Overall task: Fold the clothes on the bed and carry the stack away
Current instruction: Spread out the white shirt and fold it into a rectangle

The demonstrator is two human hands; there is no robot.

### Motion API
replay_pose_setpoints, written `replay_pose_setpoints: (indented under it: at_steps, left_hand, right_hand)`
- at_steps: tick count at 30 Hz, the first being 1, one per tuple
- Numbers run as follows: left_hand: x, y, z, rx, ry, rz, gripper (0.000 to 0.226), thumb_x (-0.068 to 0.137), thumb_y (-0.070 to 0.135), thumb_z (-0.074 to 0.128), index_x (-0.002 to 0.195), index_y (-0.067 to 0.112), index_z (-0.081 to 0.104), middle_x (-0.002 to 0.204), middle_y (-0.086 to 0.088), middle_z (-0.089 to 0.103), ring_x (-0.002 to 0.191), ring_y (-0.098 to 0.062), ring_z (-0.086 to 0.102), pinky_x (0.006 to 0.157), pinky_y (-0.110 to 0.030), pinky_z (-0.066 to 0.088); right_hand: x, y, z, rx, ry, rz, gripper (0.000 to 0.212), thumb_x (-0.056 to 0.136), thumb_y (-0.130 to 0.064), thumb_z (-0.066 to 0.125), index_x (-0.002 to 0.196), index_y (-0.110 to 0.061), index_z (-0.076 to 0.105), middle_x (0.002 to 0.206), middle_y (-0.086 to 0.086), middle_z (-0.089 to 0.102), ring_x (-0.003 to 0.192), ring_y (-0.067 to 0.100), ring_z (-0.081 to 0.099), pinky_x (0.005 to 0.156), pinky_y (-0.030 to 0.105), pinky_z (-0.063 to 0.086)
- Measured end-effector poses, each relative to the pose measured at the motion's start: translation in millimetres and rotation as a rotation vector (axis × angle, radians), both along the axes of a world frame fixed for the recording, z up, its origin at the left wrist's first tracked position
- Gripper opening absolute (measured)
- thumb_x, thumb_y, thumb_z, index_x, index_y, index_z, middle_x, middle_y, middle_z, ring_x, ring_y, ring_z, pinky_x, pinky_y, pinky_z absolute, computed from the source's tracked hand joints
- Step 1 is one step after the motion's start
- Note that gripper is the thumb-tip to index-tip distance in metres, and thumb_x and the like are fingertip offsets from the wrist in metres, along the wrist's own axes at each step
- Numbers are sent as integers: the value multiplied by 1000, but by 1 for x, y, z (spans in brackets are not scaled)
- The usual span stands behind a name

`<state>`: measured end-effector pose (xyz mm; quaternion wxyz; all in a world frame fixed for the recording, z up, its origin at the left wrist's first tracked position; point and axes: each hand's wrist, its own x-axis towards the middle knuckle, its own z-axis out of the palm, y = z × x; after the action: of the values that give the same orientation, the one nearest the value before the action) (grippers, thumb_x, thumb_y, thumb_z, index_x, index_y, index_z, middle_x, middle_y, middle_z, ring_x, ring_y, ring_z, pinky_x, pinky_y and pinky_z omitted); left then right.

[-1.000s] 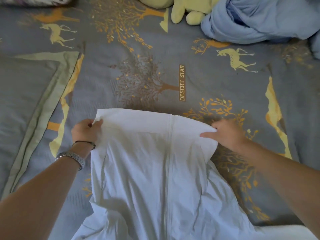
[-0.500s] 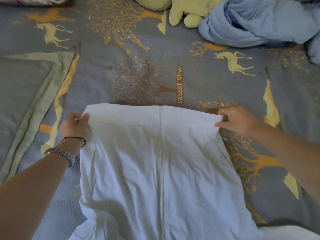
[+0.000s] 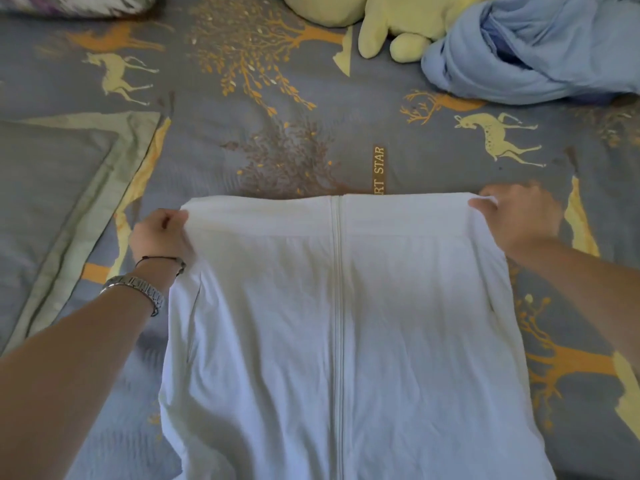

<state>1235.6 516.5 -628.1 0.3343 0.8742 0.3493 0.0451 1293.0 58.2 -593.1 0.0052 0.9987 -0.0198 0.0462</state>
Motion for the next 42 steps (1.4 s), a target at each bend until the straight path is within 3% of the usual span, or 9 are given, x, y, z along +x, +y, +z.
replay_pose_setpoints:
  at_steps: [3, 6, 8, 10, 13, 17, 22, 37, 42]
  left_hand:
    - [12, 1, 0, 15, -4, 7, 30, 90, 28, 54, 104, 6, 67, 105, -18, 67, 101, -33, 59, 80, -31, 41]
    - [18, -4, 1, 70, 45, 23, 28, 87, 27, 52, 99, 7, 68, 95, -18, 68, 93, -35, 61, 74, -33, 46]
    - [16, -10, 3, 115, 71, 4, 27, 85, 22, 48, 92, 3, 66, 74, -15, 61, 70, -35, 59, 49, -27, 45]
    - [8, -15, 5, 97, 36, -47, 24, 84, 20, 49, 94, 5, 65, 76, -13, 61, 61, -29, 55, 33, -21, 37]
    - [-12, -24, 8, 18, 4, -152, 18, 87, 27, 53, 97, 16, 63, 94, -3, 64, 78, -24, 57, 34, -17, 38]
    - [-40, -42, 15, 122, 78, -426, 14, 88, 28, 52, 90, 21, 64, 88, 5, 62, 81, -17, 56, 72, -28, 45]
    - [-86, -71, 31, 188, 148, -705, 13, 90, 23, 52, 93, 19, 64, 91, -1, 67, 88, -23, 61, 80, -39, 51]
    - [-303, -188, 53, 356, -4, -1225, 6, 79, 18, 67, 81, 13, 69, 73, -4, 67, 70, -25, 64, 63, -32, 49]
    - [-374, -192, 43, 351, 16, -1284, 32, 78, 36, 45, 78, 15, 69, 72, 0, 65, 65, -22, 64, 56, -27, 52]
  right_hand:
    - [12, 4, -5, 138, 89, -116, 19, 94, -15, 51, 100, -13, 69, 98, 22, 65, 93, 43, 59, 68, 41, 45]
    - [11, 8, -7, 313, 160, -231, 35, 89, 1, 42, 110, -12, 66, 114, 22, 62, 104, 42, 57, 84, 49, 52]
    - [3, 10, -10, 348, 196, -239, 35, 88, -1, 43, 112, -12, 66, 117, 19, 62, 107, 40, 57, 88, 49, 52]
    - [-12, 12, -13, 384, 222, -211, 30, 86, -5, 48, 108, -15, 67, 112, 12, 66, 106, 34, 59, 88, 44, 51]
    - [-42, 17, -17, 389, 290, -167, 25, 85, -10, 50, 102, -19, 66, 107, 4, 68, 102, 29, 60, 84, 41, 51]
    - [-87, 15, -16, 227, 372, -21, 25, 86, -11, 51, 106, -17, 63, 109, 6, 65, 101, 30, 59, 77, 37, 48]
    - [-148, -3, -8, 97, 436, 81, 22, 87, -13, 50, 107, -16, 61, 109, 7, 62, 104, 31, 57, 78, 38, 48]
    - [-362, -21, 4, 175, 541, 110, 22, 89, -18, 51, 109, -17, 61, 102, 4, 63, 99, 23, 57, 75, 33, 48]
    - [-425, -4, -7, 279, 533, 229, 19, 87, -19, 54, 103, -12, 64, 97, 7, 62, 97, 26, 58, 72, 37, 51]
